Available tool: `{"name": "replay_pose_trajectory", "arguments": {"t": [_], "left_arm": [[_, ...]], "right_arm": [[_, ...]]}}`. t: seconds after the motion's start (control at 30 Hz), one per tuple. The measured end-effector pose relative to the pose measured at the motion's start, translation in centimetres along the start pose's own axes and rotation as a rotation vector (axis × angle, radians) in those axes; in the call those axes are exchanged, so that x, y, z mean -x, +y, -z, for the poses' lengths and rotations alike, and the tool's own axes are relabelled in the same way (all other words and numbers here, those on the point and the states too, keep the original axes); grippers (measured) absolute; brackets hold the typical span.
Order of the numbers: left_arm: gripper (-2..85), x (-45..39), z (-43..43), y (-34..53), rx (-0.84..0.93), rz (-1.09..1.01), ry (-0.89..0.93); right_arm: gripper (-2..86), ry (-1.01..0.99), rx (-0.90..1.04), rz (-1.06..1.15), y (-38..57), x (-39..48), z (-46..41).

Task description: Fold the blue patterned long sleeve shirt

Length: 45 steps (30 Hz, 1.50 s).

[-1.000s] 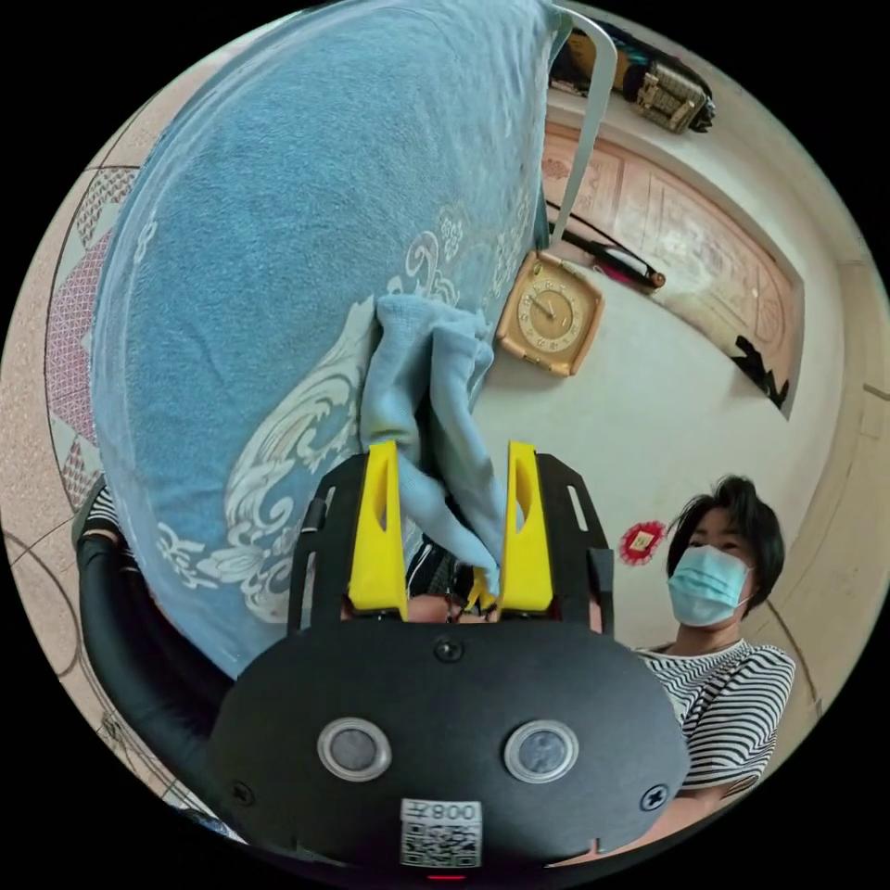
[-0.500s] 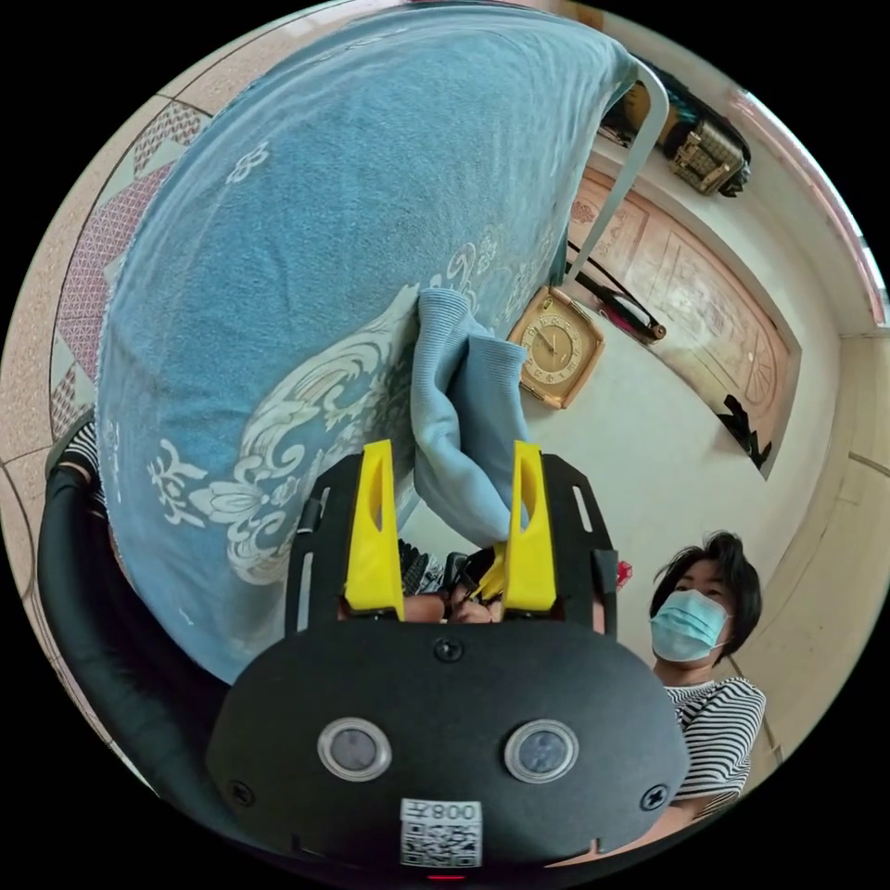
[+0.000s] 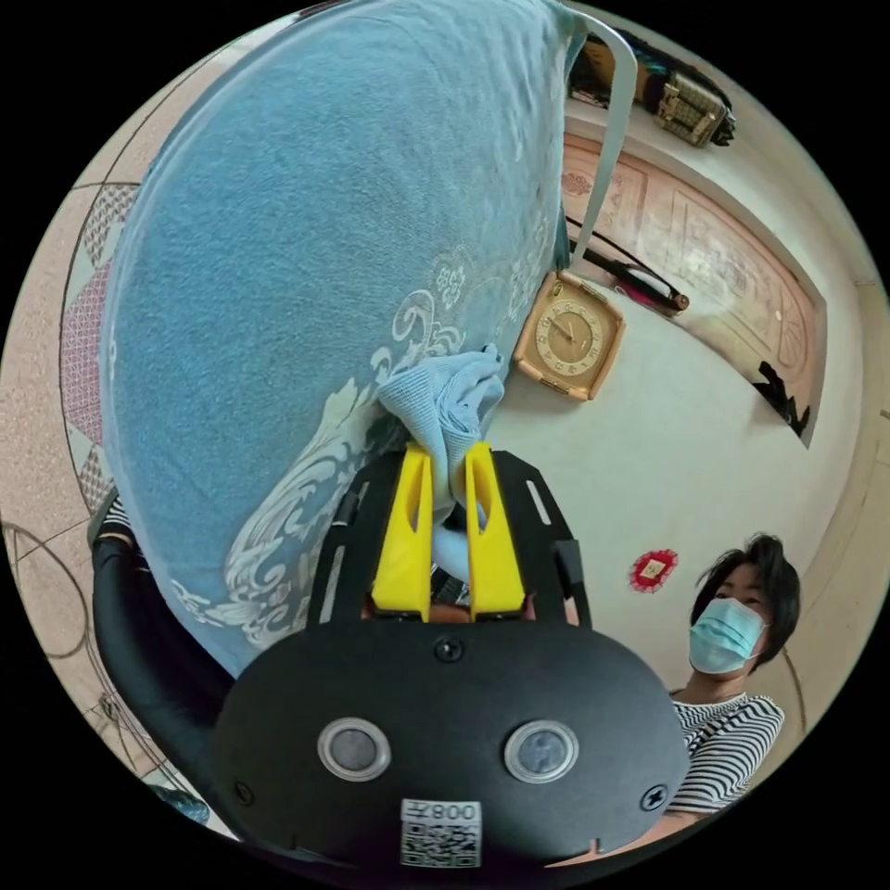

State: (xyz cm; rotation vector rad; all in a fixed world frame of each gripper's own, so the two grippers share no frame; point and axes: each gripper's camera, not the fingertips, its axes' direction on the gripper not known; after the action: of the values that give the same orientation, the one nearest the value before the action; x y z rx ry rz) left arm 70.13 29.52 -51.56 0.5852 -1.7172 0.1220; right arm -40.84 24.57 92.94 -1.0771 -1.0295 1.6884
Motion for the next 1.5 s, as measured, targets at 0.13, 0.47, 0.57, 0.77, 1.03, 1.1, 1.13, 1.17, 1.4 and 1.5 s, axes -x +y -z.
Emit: {"name": "replay_pose_trajectory", "arguments": {"t": [0.13, 0.47, 0.57, 0.77, 1.03, 1.1, 1.13, 1.17, 1.4, 1.5], "left_arm": [[5.5, -5.0, -0.2, 1.4, 0.032, -0.025, -0.081], [5.0, -22.6, -2.8, 7.4, 0.206, -0.206, -0.215], [4.9, -28.6, -4.1, 9.9, 0.28, -0.259, -0.219], [4.7, -39.2, -8.5, 15.4, 0.454, -0.328, -0.243], [4.2, -50.8, -19.7, 25.3, 0.772, -0.394, -0.271], [4.1, -52.9, -22.3, 28.2, 0.834, -0.406, -0.27], [4.0, -54.2, -24.0, 30.2, 0.877, -0.41, -0.271], [3.9, -54.9, -24.9, 31.2, 0.895, -0.414, -0.272], [3.8, -62.3, -33.4, 45.5, 1.065, -0.484, -0.292], [3.8, -65.2, -35.8, 52.5, 1.077, -0.519, -0.272]], "right_arm": [[6.7, 0.054, -0.008, -0.012, 3.4, -3.8, 4.4], [6.5, 0.064, -0.095, -0.001, 15.5, -10.9, 19.1], [6.2, 0.059, -0.118, 0.042, 20.0, -12.0, 23.7], [5.9, -0.004, -0.245, 0.085, 31.2, -16.7, 34.0], [5.8, -0.075, -0.501, 0.1, 47.9, -26.8, 49.6], [5.9, -0.084, -0.562, 0.105, 51.9, -29.4, 53.4], [5.9, -0.088, -0.602, 0.107, 54.6, -31.2, 55.9], [5.9, -0.093, -0.639, 0.111, 57.2, -33.0, 58.4], [5.5, -0.073, -0.756, 0.17, 70.1, -43.0, 73.3], [5.4, -0.059, -0.759, 0.225, 75.5, -47.4, 81.0]]}}
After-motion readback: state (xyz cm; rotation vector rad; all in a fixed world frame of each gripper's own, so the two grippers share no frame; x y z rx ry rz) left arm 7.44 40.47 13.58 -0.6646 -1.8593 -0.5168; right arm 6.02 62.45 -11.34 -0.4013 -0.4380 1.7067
